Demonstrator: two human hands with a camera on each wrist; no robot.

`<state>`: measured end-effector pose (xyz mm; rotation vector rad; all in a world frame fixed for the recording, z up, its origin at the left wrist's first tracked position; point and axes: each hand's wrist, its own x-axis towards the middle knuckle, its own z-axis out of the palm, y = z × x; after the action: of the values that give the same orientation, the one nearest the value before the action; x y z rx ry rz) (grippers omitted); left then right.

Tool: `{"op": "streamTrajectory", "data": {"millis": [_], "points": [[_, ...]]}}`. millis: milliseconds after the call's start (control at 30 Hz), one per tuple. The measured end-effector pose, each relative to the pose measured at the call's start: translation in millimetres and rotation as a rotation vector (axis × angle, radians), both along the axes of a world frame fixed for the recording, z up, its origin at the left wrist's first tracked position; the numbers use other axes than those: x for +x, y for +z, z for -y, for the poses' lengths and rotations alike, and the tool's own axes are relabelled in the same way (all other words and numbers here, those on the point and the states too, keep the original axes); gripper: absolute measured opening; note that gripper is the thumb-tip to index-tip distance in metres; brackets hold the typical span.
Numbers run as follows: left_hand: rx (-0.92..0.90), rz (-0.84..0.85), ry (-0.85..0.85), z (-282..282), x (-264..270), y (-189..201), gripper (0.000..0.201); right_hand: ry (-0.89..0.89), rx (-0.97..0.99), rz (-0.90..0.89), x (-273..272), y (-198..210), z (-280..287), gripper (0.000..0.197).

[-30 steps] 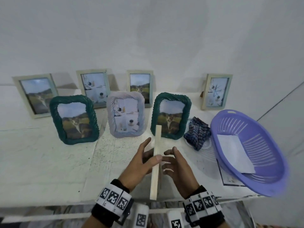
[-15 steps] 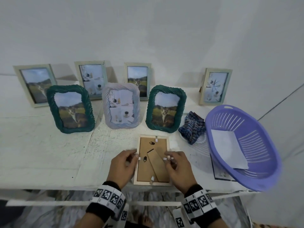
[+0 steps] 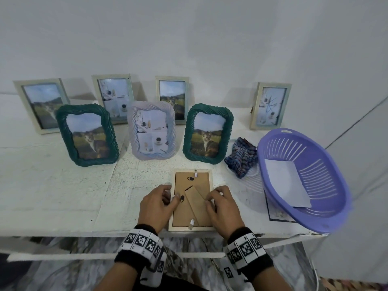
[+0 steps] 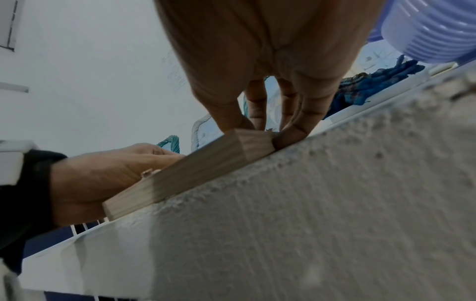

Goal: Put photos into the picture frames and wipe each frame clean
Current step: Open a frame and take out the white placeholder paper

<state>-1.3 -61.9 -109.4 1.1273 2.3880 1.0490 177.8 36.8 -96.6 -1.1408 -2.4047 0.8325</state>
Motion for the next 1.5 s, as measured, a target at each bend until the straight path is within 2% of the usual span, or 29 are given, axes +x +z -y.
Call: {"op": "streamTrajectory", "data": {"millis": [67, 300, 467, 667, 833, 967, 1300, 1400, 1500], "points": [[-0.003, -0.002, 0.013, -3, 3, 0, 0.028, -0.012, -0.014, -0.001, -1, 1, 0, 0.002], [-0.006, -0.02, 0.063, -9, 6, -4, 0.019, 0.014, -0.093, -0.003, 2, 6, -3, 0.029], [0.108, 0.001, 0.003, 0, 3, -10, 0.021, 0.036, -0.138, 0.054, 4, 13, -14, 0.033], [0.196, -0.017, -0.105, 4, 3, -10, 0.035, 0.018, 0.109, 0.224, -17, 28, -45, 0.037], [0.213, -0.011, -0.15, 3, 2, -11, 0.036, 0.106, 0.152, 0.424, -43, 36, -62, 0.047], [0.238, 0.021, -0.144, 3, 1, -12, 0.036, 0.123, 0.157, 0.511, -52, 39, -62, 0.042], [0.222, 0.083, -0.136, 3, -2, -14, 0.036, 0.199, 0.118, 0.427, -54, 41, -86, 0.018], [0.214, 0.097, -0.115, 2, -2, -14, 0.035, 0.167, 0.097, 0.425, -53, 41, -85, 0.019], [0.232, 0.108, -0.117, 2, -1, -13, 0.035, 0.155, 0.122, 0.396, -44, 41, -71, 0.03]]}}
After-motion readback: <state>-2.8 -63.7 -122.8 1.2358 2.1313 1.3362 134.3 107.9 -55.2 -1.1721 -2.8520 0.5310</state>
